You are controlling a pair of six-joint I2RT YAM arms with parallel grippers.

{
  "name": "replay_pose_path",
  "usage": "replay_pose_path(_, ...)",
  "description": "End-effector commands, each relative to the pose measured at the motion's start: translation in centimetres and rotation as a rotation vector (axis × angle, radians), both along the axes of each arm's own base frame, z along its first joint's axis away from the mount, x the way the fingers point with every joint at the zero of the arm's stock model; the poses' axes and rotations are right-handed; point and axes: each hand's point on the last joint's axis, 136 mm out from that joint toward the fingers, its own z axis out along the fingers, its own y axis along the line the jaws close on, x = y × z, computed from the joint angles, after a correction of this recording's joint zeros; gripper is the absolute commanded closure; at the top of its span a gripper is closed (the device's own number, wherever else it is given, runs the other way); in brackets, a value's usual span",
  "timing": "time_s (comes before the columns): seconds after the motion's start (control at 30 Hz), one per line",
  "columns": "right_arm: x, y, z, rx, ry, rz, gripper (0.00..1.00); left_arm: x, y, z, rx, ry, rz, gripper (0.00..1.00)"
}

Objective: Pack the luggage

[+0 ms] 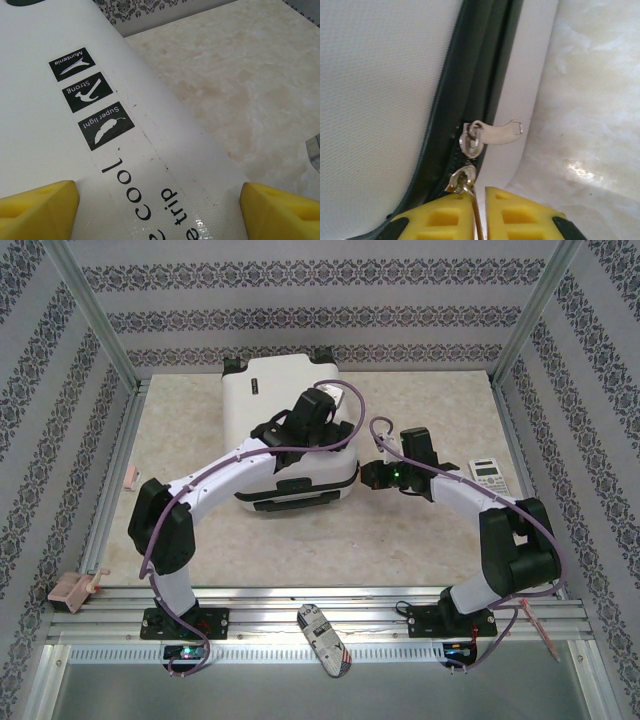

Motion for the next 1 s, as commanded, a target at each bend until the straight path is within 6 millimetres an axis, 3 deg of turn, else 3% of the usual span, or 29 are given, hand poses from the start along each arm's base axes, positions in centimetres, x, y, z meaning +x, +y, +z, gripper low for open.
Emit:
replay_pose_path(0.0, 3.8, -2.6, 3.1, -0.030, -0.153, -0.120, 0.81, -4.5, 4.6, -9.4, 0.239, 0.307, -0.016, 0.17)
replay_pose_path(0.13, 2.9, -3.4, 4.2, -0.037, -0.172, -0.132, 0.69, -4.6, 4.3, -7.8, 0.195, 0.263, -0.039, 0.15)
replay_pose_path(0.3, 2.1, -4.2, 6.3, -0.017, -0.216, -0.156, 0.55, -4.5, 4.5, -4.1, 0.147, 0.187, -0.030, 0.11)
replay_pose_path(0.47, 2.1, -2.8, 9.1, 0.091, -0.258, -0.133, 0.42, -4.4, 6.4, 0.2, 0.066, 0.108, 0.036, 0.04)
replay_pose_path(0.67, 2.7, 0.1, 11.0, 0.184, -0.280, -0.093, 0.22, -4.5, 13.2, 2.6, 0.013, 0.075, 0.213, 0.00)
replay_pose_path(0.87, 3.4, 2.9, 11.4, 0.241, -0.273, -0.050, 0.15, -5.5, 20.7, 1.5, -0.053, 0.111, 0.392, 0.00)
replay_pose_path(0.97, 3.5, 4.2, 11.7, 0.287, -0.274, -0.022, 0.12, -6.0, 22.9, 0.5, -0.092, 0.134, 0.445, 0.00)
